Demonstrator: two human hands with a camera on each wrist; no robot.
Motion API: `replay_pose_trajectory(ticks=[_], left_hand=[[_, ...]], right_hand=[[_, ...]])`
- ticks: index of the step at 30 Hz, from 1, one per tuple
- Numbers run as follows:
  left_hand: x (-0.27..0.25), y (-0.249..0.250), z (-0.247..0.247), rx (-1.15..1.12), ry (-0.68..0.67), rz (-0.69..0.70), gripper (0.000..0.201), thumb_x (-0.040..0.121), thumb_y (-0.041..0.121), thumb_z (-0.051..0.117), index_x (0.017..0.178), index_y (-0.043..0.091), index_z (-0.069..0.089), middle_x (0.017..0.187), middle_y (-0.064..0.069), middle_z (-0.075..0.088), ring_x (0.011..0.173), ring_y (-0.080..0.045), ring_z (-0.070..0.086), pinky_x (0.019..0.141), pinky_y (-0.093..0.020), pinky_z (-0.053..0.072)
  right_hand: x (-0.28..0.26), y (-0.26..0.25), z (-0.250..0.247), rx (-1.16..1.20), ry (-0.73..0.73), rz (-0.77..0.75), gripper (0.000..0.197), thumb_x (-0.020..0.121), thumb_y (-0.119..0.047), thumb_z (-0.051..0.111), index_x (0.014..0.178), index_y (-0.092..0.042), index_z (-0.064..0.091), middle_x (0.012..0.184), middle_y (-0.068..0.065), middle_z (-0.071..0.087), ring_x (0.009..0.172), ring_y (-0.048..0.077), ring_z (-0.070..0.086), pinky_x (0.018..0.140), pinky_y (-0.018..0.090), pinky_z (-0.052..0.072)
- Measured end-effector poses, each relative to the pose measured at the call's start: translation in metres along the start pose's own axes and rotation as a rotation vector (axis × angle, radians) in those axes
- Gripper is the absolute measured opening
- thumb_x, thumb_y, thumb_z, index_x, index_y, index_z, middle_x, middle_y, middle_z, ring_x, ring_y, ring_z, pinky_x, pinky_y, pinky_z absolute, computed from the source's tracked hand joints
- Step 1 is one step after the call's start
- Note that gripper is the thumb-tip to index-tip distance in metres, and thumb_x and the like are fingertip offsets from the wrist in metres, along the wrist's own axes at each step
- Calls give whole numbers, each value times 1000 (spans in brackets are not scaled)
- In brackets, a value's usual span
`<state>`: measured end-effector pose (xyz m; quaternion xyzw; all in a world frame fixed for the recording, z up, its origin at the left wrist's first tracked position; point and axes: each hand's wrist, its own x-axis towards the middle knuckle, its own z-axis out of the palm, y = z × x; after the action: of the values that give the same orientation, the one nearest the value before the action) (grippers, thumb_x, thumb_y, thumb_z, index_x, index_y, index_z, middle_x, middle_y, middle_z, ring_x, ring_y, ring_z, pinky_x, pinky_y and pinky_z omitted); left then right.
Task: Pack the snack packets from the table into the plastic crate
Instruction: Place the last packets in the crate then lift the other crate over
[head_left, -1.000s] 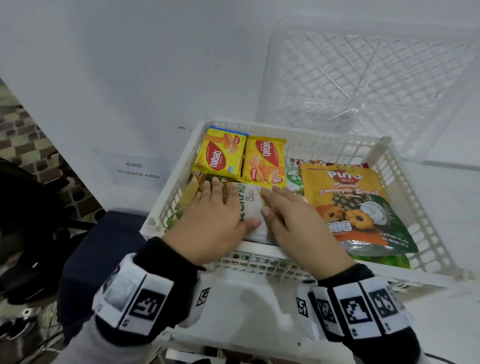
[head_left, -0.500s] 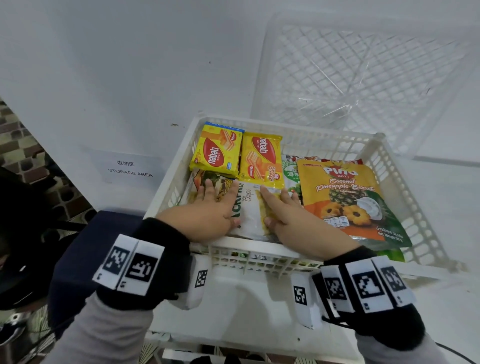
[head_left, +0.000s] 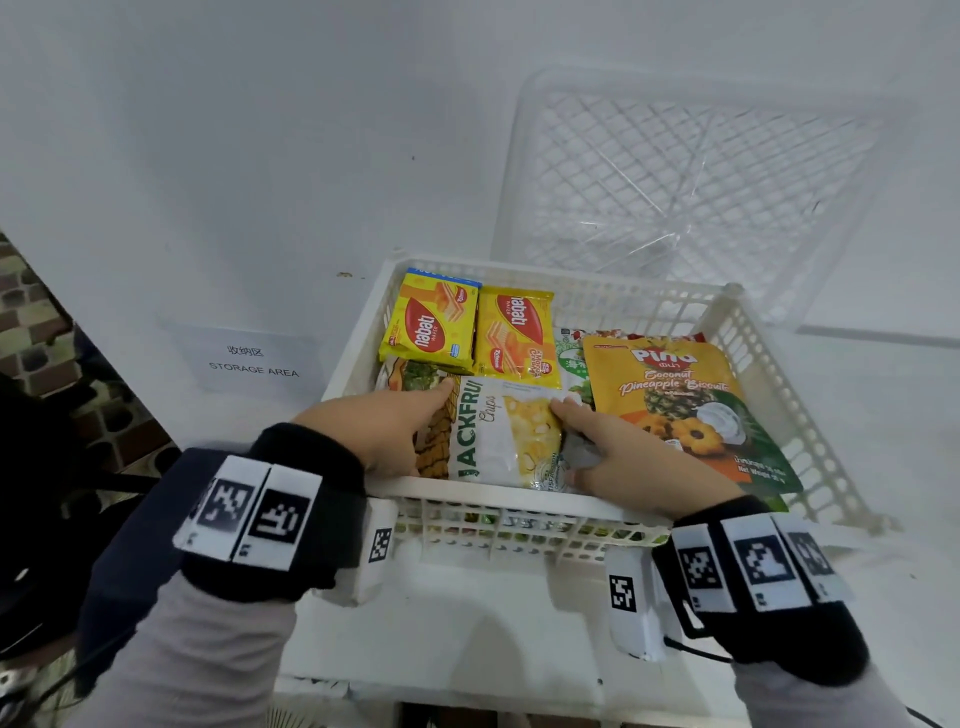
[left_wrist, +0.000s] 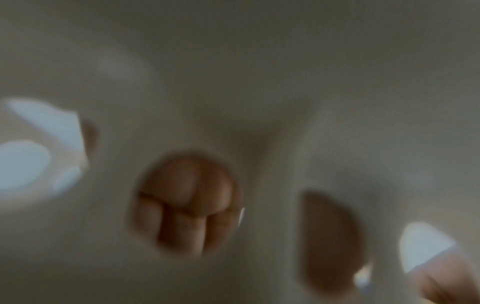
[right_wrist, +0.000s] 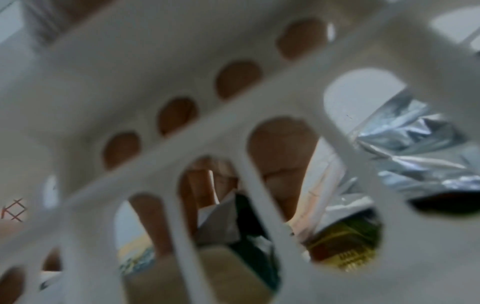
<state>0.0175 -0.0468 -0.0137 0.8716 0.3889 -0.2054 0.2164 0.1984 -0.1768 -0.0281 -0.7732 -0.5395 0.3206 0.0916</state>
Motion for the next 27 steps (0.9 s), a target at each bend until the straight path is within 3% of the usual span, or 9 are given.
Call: replay_pose_trajectory(ticks=[2, 4, 6, 8, 11, 15, 19, 23, 27], left_hand=[[0, -2, 2, -7, -27, 3, 87, 94, 22, 53, 147, 34, -14, 154, -1, 28, 133, -22, 37, 109, -35, 35], [-2, -2, 4, -39, -71, 29, 92, 88, 58, 46, 147, 29, -18, 158, 0, 12, 142, -20, 22, 115, -37, 23], [-6, 2, 10, -39, -86, 44, 101, 78, 76, 29, 146, 22, -22, 159, -6, -5, 146, -21, 2, 118, -42, 12], [-9, 7, 18, -57, -30, 31, 98, 81, 74, 24, 146, 17, -21, 157, -14, -10, 146, -25, -6, 118, -46, 9], [-14, 15, 23, -97, 86, 41, 91, 85, 69, 26, 150, 16, -9, 156, -21, 0, 145, -33, 7, 115, -49, 20], [-31, 43, 20, -203, 339, 229, 70, 90, 59, 38, 149, 25, 21, 152, 0, 29, 135, -19, 35, 110, -39, 32], [-37, 100, 27, -303, 549, 365, 47, 94, 47, 44, 136, 27, 42, 139, 6, 46, 129, -13, 37, 97, -28, 31], [-8, 157, 44, -269, 481, 374, 30, 97, 29, 45, 122, 13, 49, 122, -7, 51, 111, -25, 49, 92, -38, 41], [22, 187, 53, -98, 354, 248, 26, 95, 12, 43, 119, 6, 43, 138, -30, 30, 119, -42, 45, 91, -43, 44]], right_hand=[[-1, 0, 2, 21, -5, 7, 74, 92, -3, 46, 152, -26, 8, 158, -9, 4, 144, 8, 8, 112, 23, 14], [-2, 0, 3, 49, -12, 3, 71, 94, -4, 43, 152, -26, 7, 158, -9, 2, 144, 7, 6, 111, 22, 13], [-4, 0, 3, 66, 2, 2, 68, 95, -5, 40, 152, -25, 8, 158, -8, 2, 144, 7, 4, 109, 20, 10], [-7, -1, 4, 67, 41, -13, 63, 97, -8, 39, 151, -23, 11, 158, -6, 6, 144, 9, 6, 109, 19, 10], [-13, 3, 4, 102, 165, -42, 57, 95, -14, 47, 148, -22, 26, 152, 1, 31, 137, 15, 31, 106, 24, 26], [-27, 26, -5, 141, 491, -3, 46, 93, -17, 52, 138, -25, 46, 137, 0, 51, 103, 9, 49, 90, 25, 38], [-37, 61, -19, 139, 616, 147, 43, 91, -14, 53, 134, -17, 51, 133, 7, 54, 119, 21, 50, 100, 32, 39], [-38, 86, -24, 102, 497, 195, 12, 89, -16, 50, 98, -13, 58, 99, 7, 62, 97, 26, 56, 70, 29, 41], [-36, 104, -23, 22, 445, 192, 20, 92, -31, 46, 110, -25, 54, 102, 6, 62, 103, 24, 52, 72, 30, 37]])
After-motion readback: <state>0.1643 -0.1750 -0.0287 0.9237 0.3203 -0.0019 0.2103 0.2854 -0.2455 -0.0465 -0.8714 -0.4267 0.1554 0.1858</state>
